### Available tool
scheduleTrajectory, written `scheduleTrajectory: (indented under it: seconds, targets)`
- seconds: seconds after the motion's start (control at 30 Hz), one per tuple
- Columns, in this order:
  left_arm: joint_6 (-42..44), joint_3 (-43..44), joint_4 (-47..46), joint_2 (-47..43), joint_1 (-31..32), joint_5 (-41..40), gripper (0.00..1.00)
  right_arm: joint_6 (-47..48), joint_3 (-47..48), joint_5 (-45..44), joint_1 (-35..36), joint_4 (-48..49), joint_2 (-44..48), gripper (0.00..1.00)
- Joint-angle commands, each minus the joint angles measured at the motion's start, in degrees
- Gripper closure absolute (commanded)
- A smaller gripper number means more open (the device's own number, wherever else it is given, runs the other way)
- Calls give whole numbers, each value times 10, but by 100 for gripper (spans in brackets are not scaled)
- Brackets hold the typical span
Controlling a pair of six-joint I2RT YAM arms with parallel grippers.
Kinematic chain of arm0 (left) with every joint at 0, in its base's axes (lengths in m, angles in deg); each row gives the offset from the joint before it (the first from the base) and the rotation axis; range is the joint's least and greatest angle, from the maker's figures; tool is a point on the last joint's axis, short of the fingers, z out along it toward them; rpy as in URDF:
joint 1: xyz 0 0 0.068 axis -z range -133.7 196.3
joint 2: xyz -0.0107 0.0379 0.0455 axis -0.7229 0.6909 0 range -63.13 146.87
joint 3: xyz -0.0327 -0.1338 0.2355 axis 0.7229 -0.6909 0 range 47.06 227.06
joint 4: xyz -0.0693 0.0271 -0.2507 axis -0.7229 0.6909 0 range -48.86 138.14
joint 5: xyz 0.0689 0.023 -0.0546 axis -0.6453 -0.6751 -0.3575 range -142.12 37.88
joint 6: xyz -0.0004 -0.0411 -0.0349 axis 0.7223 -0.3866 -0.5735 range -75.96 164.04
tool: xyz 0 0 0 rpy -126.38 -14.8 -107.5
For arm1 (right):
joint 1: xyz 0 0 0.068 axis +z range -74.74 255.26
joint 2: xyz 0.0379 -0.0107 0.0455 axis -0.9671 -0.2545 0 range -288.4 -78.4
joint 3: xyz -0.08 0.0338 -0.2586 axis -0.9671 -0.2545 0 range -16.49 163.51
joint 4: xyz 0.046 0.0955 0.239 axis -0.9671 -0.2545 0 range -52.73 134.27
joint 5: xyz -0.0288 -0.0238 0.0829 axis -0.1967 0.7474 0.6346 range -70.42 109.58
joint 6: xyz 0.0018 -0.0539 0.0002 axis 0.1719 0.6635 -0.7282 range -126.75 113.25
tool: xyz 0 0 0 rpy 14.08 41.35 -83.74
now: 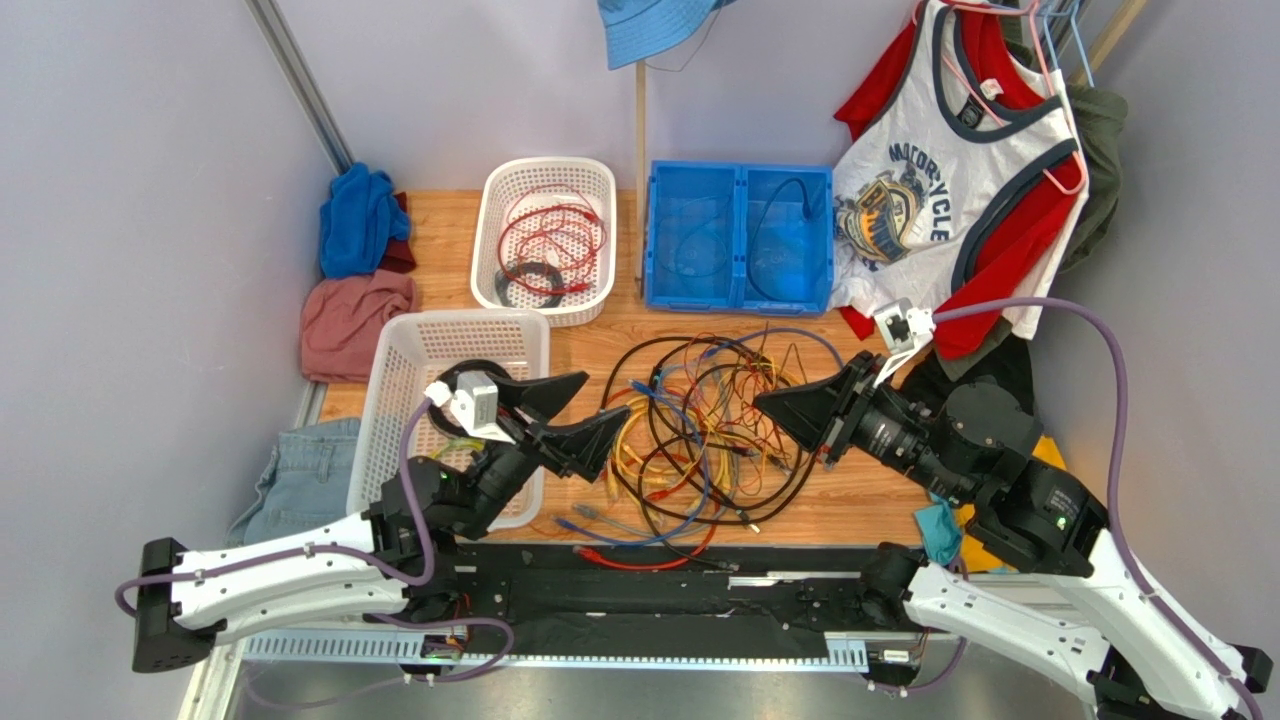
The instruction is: Untangle the cables
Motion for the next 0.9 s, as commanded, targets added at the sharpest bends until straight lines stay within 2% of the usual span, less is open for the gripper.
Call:
scheduleTrajectory:
  seconds: [0.0,0.23,0.47,0.77,0.87]
  targets:
    - [26,2,6,24,-4,16,1,-1,11,8,2,23,1,100]
    - [-1,-26,-79,89,-18,30,1,-6,32,64,2,28,-1,100]
    - [-19,2,-106,156,-51,73,1,-15,34,99,3,37,3,100]
    - [-41,42,-146,240,-80,121,1,-18,26,103,2,33,8,100]
    - [-50,56,-150,271,-92,141,7,-18,24,103,2,33,11,100]
